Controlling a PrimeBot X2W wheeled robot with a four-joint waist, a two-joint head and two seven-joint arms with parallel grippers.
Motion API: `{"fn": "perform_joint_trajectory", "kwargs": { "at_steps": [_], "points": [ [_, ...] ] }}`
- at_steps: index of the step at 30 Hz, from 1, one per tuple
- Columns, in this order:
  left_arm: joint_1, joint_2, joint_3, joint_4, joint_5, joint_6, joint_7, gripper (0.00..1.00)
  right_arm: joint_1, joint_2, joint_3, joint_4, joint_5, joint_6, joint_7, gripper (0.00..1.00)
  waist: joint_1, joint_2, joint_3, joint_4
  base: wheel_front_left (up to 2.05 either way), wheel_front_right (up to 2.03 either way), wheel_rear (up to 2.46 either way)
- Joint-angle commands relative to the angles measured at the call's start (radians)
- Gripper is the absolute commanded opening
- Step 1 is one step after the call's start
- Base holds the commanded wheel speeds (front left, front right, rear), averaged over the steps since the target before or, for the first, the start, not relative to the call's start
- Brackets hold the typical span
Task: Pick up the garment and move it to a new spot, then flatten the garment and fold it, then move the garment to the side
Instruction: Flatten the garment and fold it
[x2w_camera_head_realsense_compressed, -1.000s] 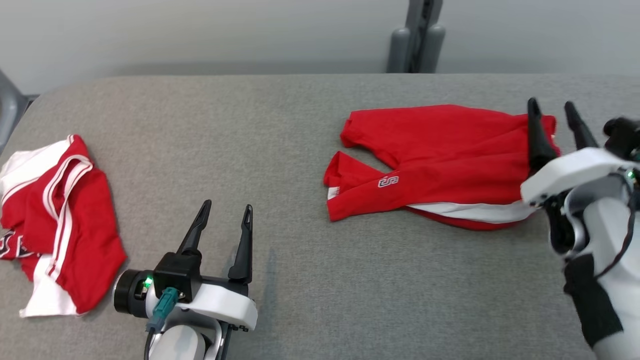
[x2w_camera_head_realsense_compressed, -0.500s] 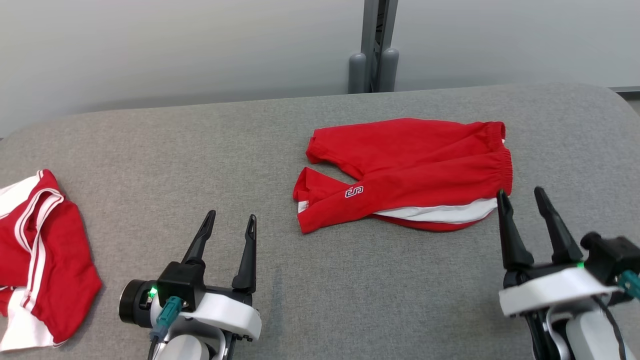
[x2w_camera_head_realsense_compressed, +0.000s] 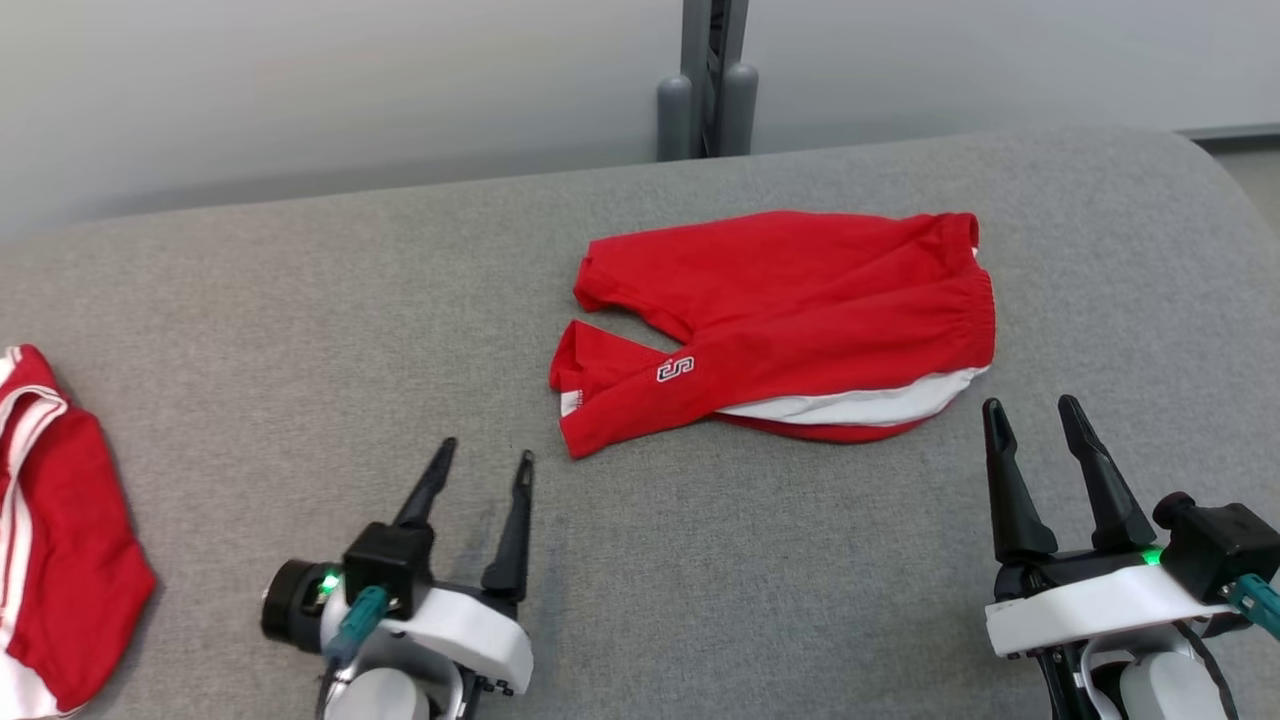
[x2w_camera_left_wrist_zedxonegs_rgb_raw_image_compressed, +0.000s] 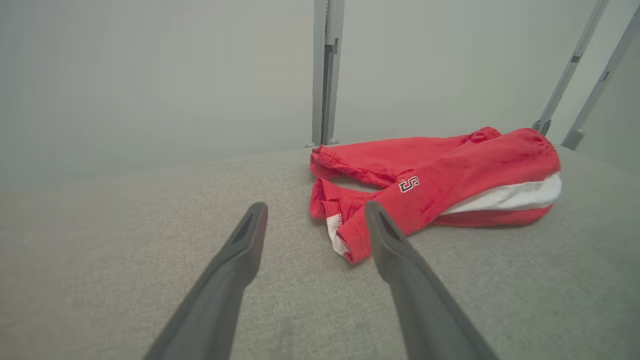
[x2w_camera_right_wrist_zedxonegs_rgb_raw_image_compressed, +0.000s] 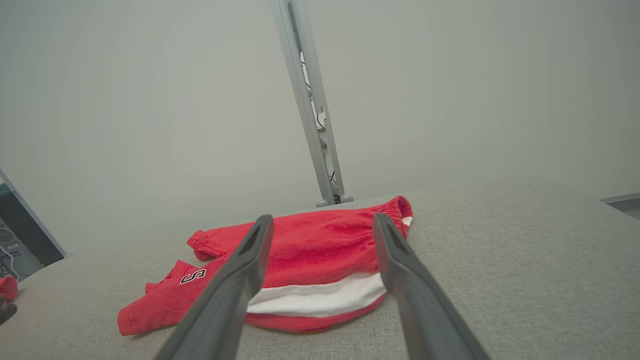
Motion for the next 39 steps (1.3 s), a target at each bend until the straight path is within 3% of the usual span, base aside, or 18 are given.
{"fn": "perform_joint_trajectory", "kwargs": {
  "at_steps": [1, 9, 19, 20, 21, 22, 30, 39],
  "points": [
    [-0.044, 0.003, -0.019, 0.047, 0.015, -0.025, -0.004, 1.00, -0.012, 0.001, -0.002, -0.004, -0.002, 0.001, -0.001, 1.00, 0.0000, 0.0000, 0.029, -0.020, 0.00, 0.00, 0.00],
    [-0.174, 0.004, -0.065, 0.228, -0.043, -0.120, 0.035, 1.00, -0.022, 0.012, -0.005, -0.001, 0.005, 0.001, -0.001, 1.00, 0.0000, 0.0000, 0.086, -0.065, 0.00, 0.00, 0.00],
    [-0.304, 0.004, -0.113, 0.388, -0.115, -0.155, 0.054, 1.00, -0.041, 0.022, -0.019, -0.021, 0.001, 0.001, -0.001, 1.00, 0.0000, 0.0000, 0.129, -0.097, 0.00, 0.00, 0.00],
    [-0.310, 0.004, -0.118, 0.398, -0.122, -0.158, 0.052, 0.75, -0.042, 0.022, -0.021, -0.023, 0.000, 0.001, -0.001, 1.00, 0.0000, 0.0000, 0.131, -0.097, 0.00, 0.00, 0.00],
    [-0.318, 0.004, -0.124, 0.408, -0.127, -0.159, 0.050, 0.14, -0.042, 0.023, -0.022, -0.025, -0.001, 0.001, -0.001, 1.00, 0.0000, 0.0000, 0.133, -0.097, 0.00, 0.00, 0.00],
    [-0.326, 0.004, -0.129, 0.413, -0.130, -0.162, 0.044, 0.00, -0.042, 0.024, -0.023, -0.026, -0.002, 0.001, -0.001, 1.00, 0.0000, 0.0000, 0.135, -0.097, 0.00, 0.00, 0.00],
    [-0.330, 0.007, -0.073, 0.331, -0.178, -0.160, -0.002, 0.00, -0.038, 0.028, -0.026, -0.013, -0.013, 0.001, -0.001, 1.00, 0.0000, 0.0000, 0.125, -0.090, 0.00, 0.00, 0.00],
    [-0.236, 0.034, -0.018, 0.096, -0.135, -0.168, -0.003, 0.00, -0.027, 0.031, -0.040, 0.014, -0.014, 0.001, -0.001, 1.00, 0.0000, 0.0000, 0.082, -0.073, 0.00, 0.00, 0.00]
  ]
}}
